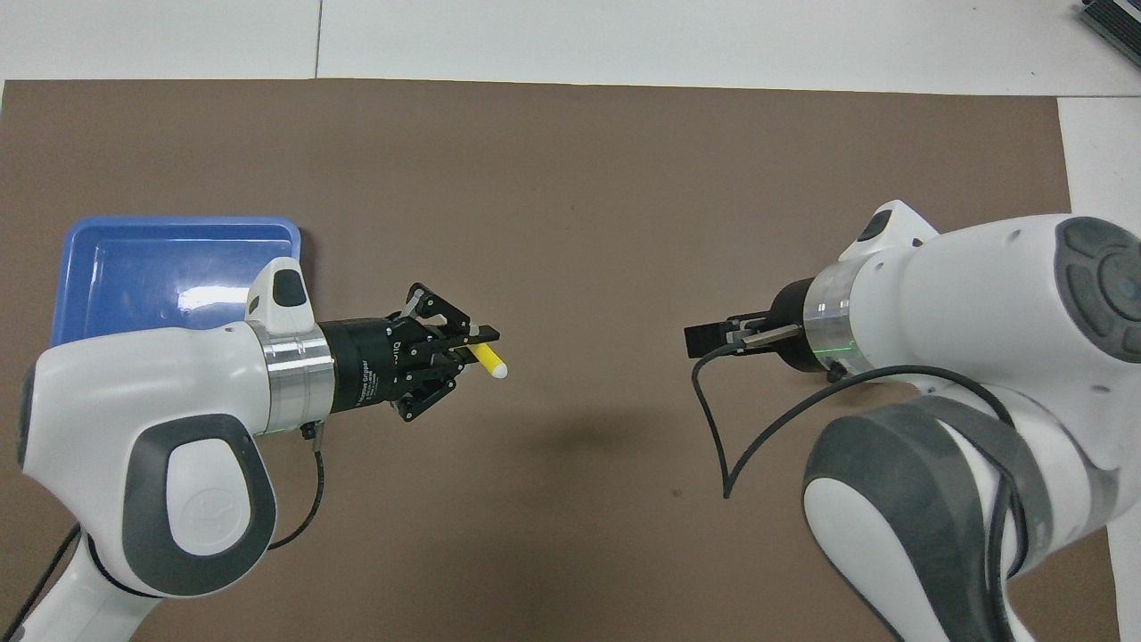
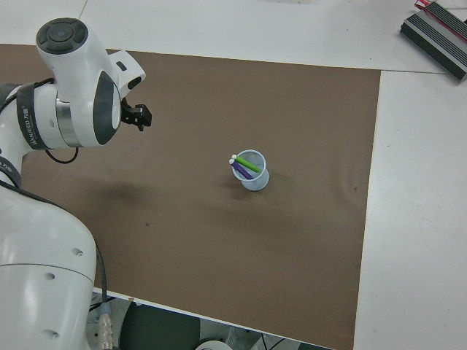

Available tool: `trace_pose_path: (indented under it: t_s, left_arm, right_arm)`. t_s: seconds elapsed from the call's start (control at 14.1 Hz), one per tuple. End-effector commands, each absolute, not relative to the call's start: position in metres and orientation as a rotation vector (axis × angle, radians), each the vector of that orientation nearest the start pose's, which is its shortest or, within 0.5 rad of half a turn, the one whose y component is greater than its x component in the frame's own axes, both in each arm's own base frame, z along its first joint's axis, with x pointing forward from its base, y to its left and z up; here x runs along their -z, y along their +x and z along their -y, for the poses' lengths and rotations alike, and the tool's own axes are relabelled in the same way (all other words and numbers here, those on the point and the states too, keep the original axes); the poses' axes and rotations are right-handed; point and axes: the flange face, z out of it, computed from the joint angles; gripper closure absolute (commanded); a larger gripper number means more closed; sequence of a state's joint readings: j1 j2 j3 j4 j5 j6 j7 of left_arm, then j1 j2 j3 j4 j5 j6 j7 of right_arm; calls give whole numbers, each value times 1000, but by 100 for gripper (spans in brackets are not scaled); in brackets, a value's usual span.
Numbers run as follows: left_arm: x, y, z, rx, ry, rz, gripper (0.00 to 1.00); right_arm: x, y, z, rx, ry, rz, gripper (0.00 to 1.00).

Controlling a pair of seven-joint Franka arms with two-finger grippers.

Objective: Right arm passes pens to left for tray arrangement
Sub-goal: 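Lower the yellow pen into the blue tray with the left gripper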

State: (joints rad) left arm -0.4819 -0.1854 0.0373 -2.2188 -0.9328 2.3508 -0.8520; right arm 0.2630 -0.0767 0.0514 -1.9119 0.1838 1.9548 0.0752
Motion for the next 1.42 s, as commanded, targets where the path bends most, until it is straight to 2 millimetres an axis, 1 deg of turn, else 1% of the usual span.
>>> trace_pose_path:
  t_s: [0.0,0.07,0.21,0.28,0.35,0.43,0.5,0.57,0.64,0.71,0.78,0.92,1.06,1.13,1.21,1.28,1.35]
  left_arm:
    - [-495,471,217,227,2255,-987,100]
    - [-494,473,208,222,2321,-935,100]
    - [-497,480,182,215,2438,-814,100]
    - [-499,483,167,208,2505,-752,100]
    - [-499,485,151,196,2571,-692,100]
    - [-499,487,136,188,2625,-638,100]
    - [-497,489,120,176,2683,-569,100]
    - [-498,491,104,152,2738,-515,100]
    - [-498,493,90,131,2795,-465,100]
    - [-497,494,80,110,2852,-403,100]
    - [-495,495,68,86,2907,-331,100]
    - [-491,500,44,50,3002,-219,100]
    - [-488,505,23,3,3080,-82,100]
    - [-480,511,16,-3,3106,-31,100]
    - [-468,517,10,-2,3137,17,100]
    - [-459,523,5,-12,3152,39,100]
    - [-448,529,1,-17,3154,41,100]
  right_arm:
    - [-533,519,-139,118,-3048,426,0]
    - [-520,521,-121,90,-3058,439,0]
    - [-491,523,-88,22,-3098,449,0]
    - [-481,523,-82,-2,-3115,445,0]
    - [-467,524,-76,-15,-3120,430,0]
    - [-457,524,-59,-29,-3127,373,2]
    - [-449,525,-47,-58,-3129,339,8]
    - [-438,526,-41,-85,-3129,320,9]
    - [-427,529,-33,-111,-3129,291,13]
    - [-419,532,-28,-128,-3129,267,17]
    - [-415,533,-28,-128,-3130,243,20]
    - [-405,532,-23,-151,-3148,225,20]
    - [-394,535,-21,-164,-3157,228,24]
    - [-389,536,-21,-171,-3156,228,25]
    - [-389,537,-19,-164,-3160,227,26]
    - [-389,538,-17,-162,-3170,233,28]
    - [-388,538,-14,-161,-3178,234,32]
